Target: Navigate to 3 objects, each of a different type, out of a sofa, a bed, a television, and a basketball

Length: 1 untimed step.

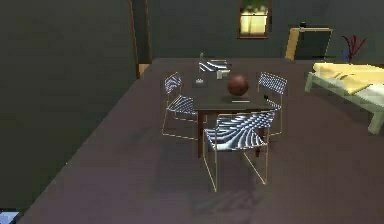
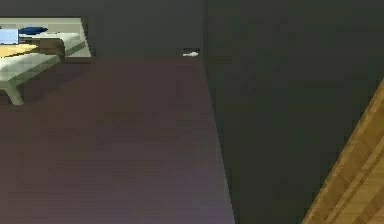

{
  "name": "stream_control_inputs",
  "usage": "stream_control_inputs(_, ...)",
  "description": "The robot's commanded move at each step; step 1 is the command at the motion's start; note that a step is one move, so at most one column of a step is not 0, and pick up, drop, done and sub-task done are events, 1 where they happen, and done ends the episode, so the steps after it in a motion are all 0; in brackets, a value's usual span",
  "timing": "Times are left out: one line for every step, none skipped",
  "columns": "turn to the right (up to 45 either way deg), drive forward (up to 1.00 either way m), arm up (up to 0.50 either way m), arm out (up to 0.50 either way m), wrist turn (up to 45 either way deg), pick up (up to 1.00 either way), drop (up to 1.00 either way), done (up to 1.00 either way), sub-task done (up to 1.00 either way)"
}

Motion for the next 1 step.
stream_control_inputs(0.0, 0.75, 0.0, 0.0, 0.0, 0.0, 0.0, 0.0, 0.0)
